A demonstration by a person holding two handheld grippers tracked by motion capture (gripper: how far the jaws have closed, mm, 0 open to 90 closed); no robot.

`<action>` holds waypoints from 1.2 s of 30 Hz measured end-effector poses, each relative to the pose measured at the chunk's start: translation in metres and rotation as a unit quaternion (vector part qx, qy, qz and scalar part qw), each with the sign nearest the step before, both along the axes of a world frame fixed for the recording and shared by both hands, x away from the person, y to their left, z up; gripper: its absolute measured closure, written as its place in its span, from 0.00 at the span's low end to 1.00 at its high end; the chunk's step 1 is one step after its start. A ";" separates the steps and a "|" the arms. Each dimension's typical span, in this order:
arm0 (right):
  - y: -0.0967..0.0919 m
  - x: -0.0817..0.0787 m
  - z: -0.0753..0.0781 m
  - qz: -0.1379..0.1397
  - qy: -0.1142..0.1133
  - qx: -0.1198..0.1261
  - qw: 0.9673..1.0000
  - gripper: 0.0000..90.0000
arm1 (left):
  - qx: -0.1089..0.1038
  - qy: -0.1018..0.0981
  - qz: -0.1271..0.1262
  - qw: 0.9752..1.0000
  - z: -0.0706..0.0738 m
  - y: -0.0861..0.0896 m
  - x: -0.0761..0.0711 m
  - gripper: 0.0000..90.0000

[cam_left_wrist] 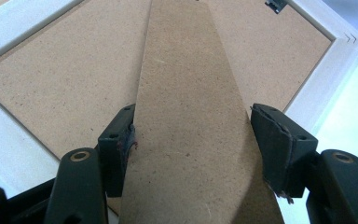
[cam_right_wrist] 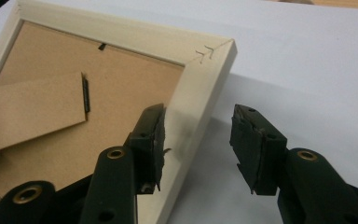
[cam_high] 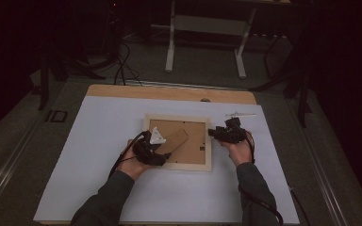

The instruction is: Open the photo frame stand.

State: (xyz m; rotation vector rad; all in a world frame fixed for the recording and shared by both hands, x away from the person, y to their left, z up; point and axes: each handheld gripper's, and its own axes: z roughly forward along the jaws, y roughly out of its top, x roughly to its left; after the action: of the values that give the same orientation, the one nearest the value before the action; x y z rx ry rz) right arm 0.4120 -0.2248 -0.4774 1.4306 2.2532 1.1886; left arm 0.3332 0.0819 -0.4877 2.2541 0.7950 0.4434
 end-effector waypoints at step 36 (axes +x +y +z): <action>-0.009 0.018 0.011 0.051 0.060 0.068 0.995 0.63 | 0.011 -0.097 -0.027 0.995 0.002 -0.001 -0.019 0.43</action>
State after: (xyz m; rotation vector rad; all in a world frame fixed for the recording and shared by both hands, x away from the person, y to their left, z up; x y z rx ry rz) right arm 0.4303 -0.2336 -0.4666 1.4884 2.3918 1.3466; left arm 0.3138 0.0813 -0.4862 2.2067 0.6313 0.6359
